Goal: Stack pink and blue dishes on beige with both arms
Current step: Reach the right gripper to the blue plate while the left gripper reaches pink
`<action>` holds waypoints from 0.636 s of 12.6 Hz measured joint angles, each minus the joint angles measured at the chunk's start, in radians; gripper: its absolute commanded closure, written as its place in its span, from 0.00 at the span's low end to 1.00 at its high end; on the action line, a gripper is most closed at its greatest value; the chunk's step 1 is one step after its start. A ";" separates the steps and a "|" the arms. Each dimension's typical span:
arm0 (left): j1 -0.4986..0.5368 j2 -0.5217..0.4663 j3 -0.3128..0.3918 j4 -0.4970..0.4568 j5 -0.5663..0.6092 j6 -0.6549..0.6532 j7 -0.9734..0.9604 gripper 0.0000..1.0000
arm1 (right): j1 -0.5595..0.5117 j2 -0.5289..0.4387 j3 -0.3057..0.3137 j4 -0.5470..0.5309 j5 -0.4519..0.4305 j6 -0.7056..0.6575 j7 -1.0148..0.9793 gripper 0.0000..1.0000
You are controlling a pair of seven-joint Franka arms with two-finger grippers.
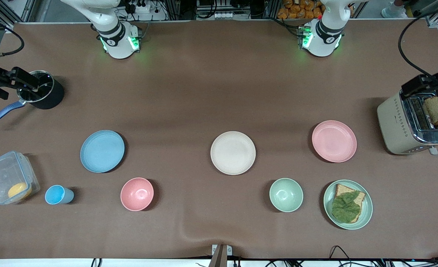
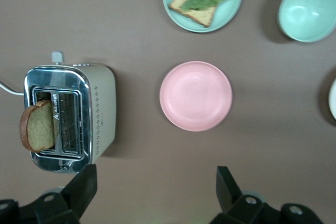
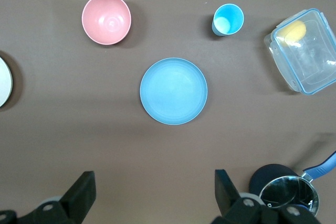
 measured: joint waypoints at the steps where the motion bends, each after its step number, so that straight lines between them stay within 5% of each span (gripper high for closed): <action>1: 0.024 0.015 0.002 -0.056 0.000 0.064 0.002 0.00 | 0.000 0.000 0.000 -0.007 0.000 0.001 0.000 0.00; 5: 0.075 0.062 0.003 -0.357 -0.001 0.425 0.002 0.00 | -0.007 0.002 -0.001 -0.074 0.000 0.047 0.002 0.00; 8: 0.074 0.069 -0.002 -0.547 -0.015 0.641 -0.011 0.00 | -0.024 0.012 -0.002 -0.260 0.000 0.212 0.002 0.00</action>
